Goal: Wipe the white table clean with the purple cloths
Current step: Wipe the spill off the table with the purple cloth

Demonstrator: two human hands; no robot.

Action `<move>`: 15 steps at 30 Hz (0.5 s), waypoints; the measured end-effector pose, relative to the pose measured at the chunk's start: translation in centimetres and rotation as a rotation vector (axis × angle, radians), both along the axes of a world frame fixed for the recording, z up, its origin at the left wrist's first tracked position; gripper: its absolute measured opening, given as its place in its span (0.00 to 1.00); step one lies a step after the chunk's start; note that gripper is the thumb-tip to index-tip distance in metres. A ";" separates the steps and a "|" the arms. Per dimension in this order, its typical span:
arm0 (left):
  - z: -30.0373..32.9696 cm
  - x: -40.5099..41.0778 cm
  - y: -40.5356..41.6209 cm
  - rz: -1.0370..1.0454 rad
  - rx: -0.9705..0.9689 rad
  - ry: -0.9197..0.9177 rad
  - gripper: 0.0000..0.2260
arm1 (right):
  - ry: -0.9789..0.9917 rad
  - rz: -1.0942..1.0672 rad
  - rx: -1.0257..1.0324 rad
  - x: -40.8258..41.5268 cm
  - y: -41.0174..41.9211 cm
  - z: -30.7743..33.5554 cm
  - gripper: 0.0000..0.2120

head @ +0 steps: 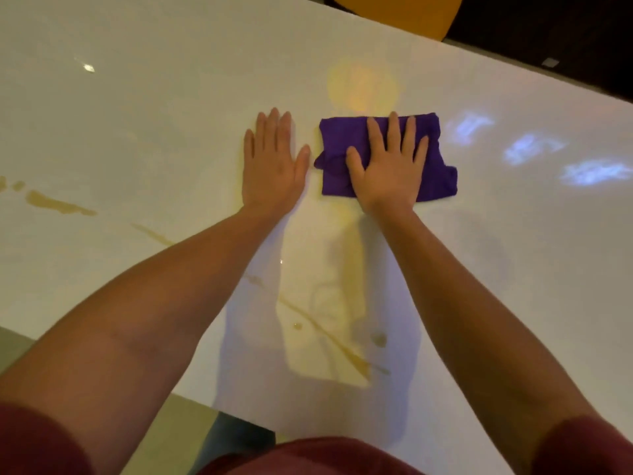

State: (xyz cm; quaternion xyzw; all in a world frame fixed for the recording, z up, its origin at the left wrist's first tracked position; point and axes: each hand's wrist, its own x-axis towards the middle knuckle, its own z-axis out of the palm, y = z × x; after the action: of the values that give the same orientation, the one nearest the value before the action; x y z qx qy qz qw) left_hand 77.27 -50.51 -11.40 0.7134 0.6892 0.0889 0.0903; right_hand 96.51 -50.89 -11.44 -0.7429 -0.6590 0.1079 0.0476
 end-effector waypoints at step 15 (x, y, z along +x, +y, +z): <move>0.1 0.4 0.3 0.006 -0.040 0.072 0.29 | 0.013 0.062 0.055 0.8 -11.5 -0.3 0.32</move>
State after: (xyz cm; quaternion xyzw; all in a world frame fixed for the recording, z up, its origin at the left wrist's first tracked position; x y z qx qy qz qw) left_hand 77.66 -50.25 -11.31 0.7121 0.6958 0.0494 0.0796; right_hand 97.32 -62.41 -11.77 -0.7196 -0.6842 0.0962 0.0691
